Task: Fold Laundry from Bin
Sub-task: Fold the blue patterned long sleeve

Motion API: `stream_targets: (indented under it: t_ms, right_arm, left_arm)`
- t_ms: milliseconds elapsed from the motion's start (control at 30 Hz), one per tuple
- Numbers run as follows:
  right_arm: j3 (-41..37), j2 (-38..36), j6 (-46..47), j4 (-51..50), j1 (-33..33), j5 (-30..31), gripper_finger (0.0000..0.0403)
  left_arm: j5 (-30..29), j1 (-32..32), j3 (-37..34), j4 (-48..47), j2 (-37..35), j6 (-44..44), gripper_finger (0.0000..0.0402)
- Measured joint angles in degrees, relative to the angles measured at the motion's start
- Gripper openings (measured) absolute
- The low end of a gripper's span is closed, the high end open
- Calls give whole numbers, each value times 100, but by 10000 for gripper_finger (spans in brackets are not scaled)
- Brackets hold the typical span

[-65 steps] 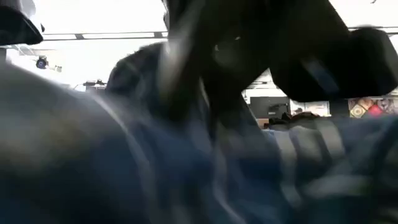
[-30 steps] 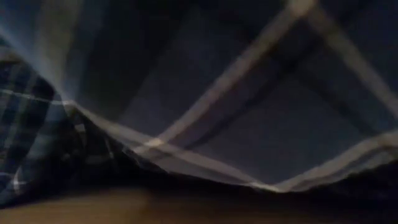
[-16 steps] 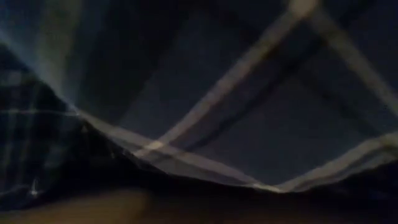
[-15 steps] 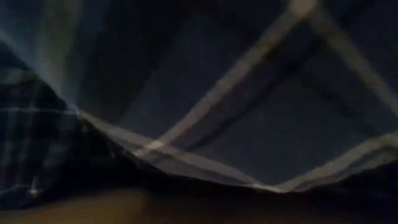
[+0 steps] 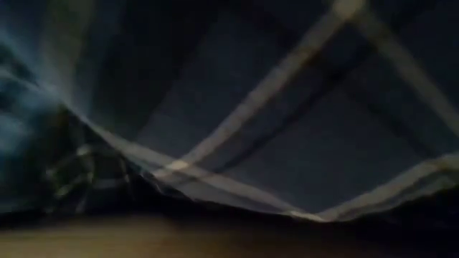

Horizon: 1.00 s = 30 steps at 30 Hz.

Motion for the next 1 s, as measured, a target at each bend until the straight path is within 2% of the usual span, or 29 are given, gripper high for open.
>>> stream_targets:
  t_ms: [133,300,467,600,667,833,900,1000]
  right_arm:
    - [0,0,-11,1,-5,3,244]
    - [1,0,-112,5,-9,48,239]
    - [0,0,-252,5,-62,580,238]
    - [48,-2,-405,-36,-148,987,238]
    - [76,-6,-513,-22,-184,1076,239]
    - [69,-12,-900,-40,-340,1445,257]
    - [60,-4,-1160,-34,-370,1990,265]
    - [0,-4,-1814,100,-346,2812,271]
  left_arm:
    - [-80,-9,-9,-899,-610,33,4]
    - [-303,124,-44,-1871,-1431,530,1]
    - [-339,939,-266,-1763,-2044,1373,1]
    - [-208,1757,-625,-1244,-2274,2202,11]
    - [156,2219,-832,-674,-2317,2691,24]
    - [1705,3344,-1236,986,-2290,3249,81]
    - [2084,3554,-1261,935,-2369,3234,110]
    - [2214,3426,-1261,265,-2771,2958,148]
